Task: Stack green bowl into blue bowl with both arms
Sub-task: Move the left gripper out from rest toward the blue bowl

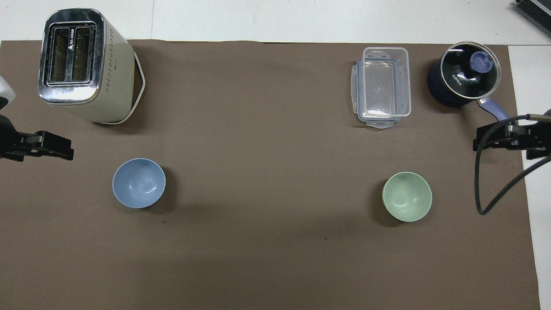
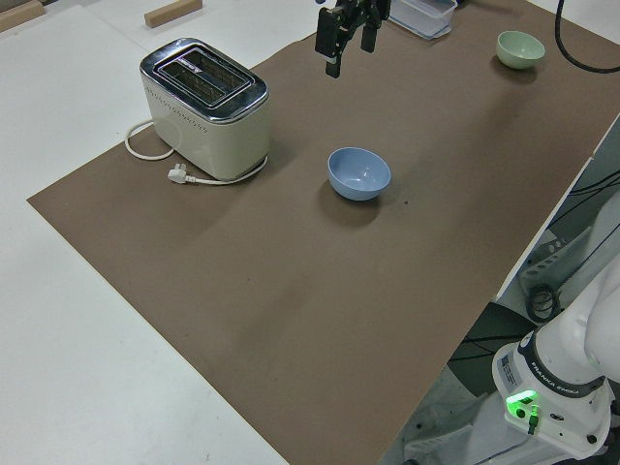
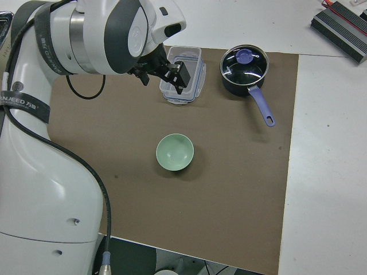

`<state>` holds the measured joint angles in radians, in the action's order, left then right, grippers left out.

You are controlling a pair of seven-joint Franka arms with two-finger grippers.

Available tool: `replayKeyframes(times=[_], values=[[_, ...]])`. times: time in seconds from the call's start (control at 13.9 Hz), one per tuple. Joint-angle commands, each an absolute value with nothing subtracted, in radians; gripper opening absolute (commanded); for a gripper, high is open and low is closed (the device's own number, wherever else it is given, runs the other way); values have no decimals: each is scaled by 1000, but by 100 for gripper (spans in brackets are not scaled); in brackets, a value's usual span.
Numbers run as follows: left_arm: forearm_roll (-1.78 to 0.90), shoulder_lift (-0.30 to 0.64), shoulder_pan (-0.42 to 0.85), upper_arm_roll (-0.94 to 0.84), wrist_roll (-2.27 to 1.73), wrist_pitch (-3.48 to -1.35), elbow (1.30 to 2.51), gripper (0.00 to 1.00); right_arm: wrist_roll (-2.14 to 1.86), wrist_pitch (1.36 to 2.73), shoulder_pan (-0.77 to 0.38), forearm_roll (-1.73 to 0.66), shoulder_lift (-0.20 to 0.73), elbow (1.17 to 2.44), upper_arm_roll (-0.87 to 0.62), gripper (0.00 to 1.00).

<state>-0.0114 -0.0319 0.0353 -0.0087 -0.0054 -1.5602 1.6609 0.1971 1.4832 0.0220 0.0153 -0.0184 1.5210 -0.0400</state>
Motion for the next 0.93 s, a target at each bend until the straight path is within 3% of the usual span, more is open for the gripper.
replayKeyframes(times=[0.0,0.43,0.86], values=[[11,-80,32,-6,8,-1598,1727,100,156,1499,29,-8,-31,1536,-35,100],[9,-92,12,6,48,-1658,1790,100,163,1494,28,-8,-32,1536,-35,100],[-24,-121,11,8,67,-1811,1940,100,163,1491,32,-6,-32,1536,-35,100]])
